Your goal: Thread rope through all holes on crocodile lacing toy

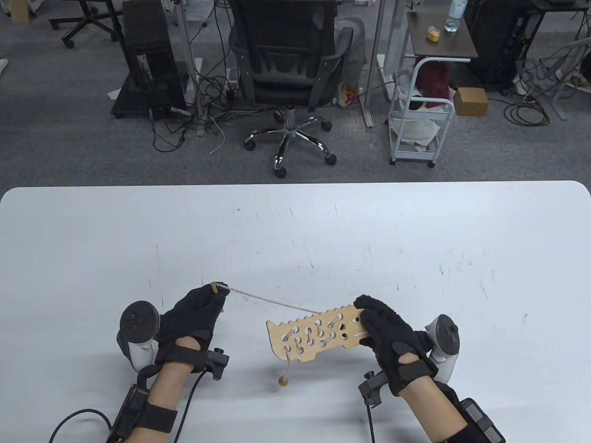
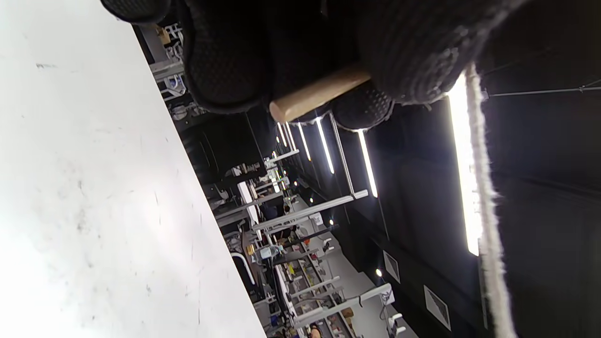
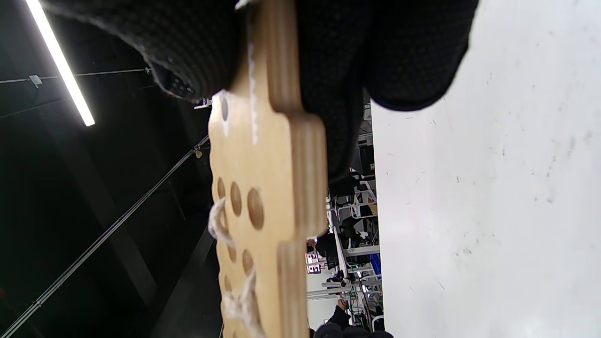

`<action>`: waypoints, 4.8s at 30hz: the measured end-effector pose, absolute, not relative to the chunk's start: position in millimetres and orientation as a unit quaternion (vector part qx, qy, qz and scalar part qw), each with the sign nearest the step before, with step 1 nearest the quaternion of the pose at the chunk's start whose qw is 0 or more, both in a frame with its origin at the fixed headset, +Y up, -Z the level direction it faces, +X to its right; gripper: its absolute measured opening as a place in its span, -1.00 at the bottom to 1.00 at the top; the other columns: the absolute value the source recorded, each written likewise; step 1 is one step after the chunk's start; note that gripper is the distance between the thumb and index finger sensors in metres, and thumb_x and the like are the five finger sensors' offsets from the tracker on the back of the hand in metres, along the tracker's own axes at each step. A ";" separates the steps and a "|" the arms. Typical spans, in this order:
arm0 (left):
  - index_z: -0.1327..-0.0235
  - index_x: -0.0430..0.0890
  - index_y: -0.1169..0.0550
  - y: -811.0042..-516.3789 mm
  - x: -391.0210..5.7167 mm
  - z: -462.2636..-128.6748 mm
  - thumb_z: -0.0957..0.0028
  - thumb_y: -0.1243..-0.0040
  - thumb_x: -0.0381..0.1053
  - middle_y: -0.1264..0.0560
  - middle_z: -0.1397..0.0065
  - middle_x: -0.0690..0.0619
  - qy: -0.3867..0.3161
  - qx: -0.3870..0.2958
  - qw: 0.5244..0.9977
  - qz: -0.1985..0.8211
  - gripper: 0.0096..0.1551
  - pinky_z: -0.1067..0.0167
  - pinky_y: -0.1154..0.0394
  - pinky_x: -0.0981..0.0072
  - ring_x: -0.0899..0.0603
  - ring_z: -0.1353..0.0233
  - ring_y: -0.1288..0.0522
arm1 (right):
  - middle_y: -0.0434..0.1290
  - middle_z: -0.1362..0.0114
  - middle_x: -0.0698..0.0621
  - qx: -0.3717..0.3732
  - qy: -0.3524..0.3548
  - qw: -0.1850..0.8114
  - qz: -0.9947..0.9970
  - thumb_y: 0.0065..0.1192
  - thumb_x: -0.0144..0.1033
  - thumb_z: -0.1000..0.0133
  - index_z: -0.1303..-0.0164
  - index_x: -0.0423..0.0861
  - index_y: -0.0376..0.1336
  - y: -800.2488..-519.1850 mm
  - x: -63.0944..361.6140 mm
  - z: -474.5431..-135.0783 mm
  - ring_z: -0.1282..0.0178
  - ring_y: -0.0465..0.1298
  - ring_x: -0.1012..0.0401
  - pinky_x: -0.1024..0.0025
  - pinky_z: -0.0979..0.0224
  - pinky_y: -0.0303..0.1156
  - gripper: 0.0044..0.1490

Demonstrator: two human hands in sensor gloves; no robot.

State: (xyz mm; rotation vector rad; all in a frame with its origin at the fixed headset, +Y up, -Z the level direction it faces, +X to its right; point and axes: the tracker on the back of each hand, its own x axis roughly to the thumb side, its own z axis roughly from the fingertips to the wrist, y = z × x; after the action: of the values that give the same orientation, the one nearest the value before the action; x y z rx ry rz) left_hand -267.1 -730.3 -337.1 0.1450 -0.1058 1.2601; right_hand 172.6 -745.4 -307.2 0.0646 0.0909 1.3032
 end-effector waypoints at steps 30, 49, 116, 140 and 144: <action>-0.08 0.20 -0.62 -738.3 -193.1 -321.6 0.14 -0.40 0.06 -0.69 -0.10 0.14 -0.186 -0.106 0.758 0.616 -0.54 -0.42 -0.35 -0.21 -0.12 -0.18 -0.65 | 0.64 -0.16 -0.04 0.079 0.080 0.786 0.608 0.33 -0.22 -0.06 -0.29 -0.16 0.30 -741.1 144.3 -293.0 0.02 0.74 0.12 0.13 -0.13 0.54 -0.40; -0.11 0.09 -0.64 -744.7 -159.7 -305.7 0.10 -0.38 -0.06 -0.72 -0.16 0.11 -0.205 -0.222 0.655 0.692 -0.55 -0.40 -0.38 -0.19 -0.14 -0.24 -0.68 | 0.65 -0.16 -0.03 0.134 0.057 0.783 0.605 0.34 -0.22 -0.04 -0.28 -0.14 0.32 -729.2 135.9 -285.7 0.02 0.74 0.12 0.14 -0.14 0.55 -0.40; -0.55 0.14 -0.22 -748.7 -169.0 -307.1 -0.04 -0.17 0.16 -0.46 -0.51 0.07 -0.189 -0.251 0.531 0.787 -0.23 -0.49 -0.26 -0.17 -0.20 -0.49 -0.48 | 0.71 0.04 -0.01 0.142 -0.027 0.705 0.695 0.32 -0.14 0.00 -0.15 -0.21 0.37 -728.9 141.7 -293.9 0.26 0.80 0.18 0.17 -0.03 0.59 -0.40; -0.55 0.28 -0.28 -709.6 -226.9 -314.0 -0.02 -0.17 0.33 -0.09 -0.69 -0.01 -0.168 -0.037 0.693 0.700 -0.23 -0.55 0.03 -0.25 -0.31 -0.67 0.01 | 0.71 -0.01 -0.04 0.063 -0.059 0.664 0.743 0.36 -0.16 -0.05 -0.18 -0.22 0.35 -730.0 157.0 -295.1 0.19 0.80 0.14 0.14 -0.09 0.57 -0.41; -0.51 0.28 -0.34 -702.3 -220.4 -308.1 0.00 -0.22 0.32 -0.12 -0.68 -0.02 -0.179 -0.001 0.741 0.647 -0.25 -0.54 0.04 -0.26 -0.32 -0.66 0.00 | 0.69 -0.04 -0.08 0.051 -0.061 0.657 0.750 0.35 -0.19 -0.06 -0.22 -0.25 0.33 -731.0 158.2 -294.9 0.16 0.79 0.12 0.14 -0.10 0.56 -0.40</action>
State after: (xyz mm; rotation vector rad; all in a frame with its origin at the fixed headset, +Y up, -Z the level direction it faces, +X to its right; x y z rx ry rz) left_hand -220.4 -702.3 -308.1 -0.0015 -0.3926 1.4192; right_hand 158.2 -731.0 -294.9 0.1156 -0.1392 1.6983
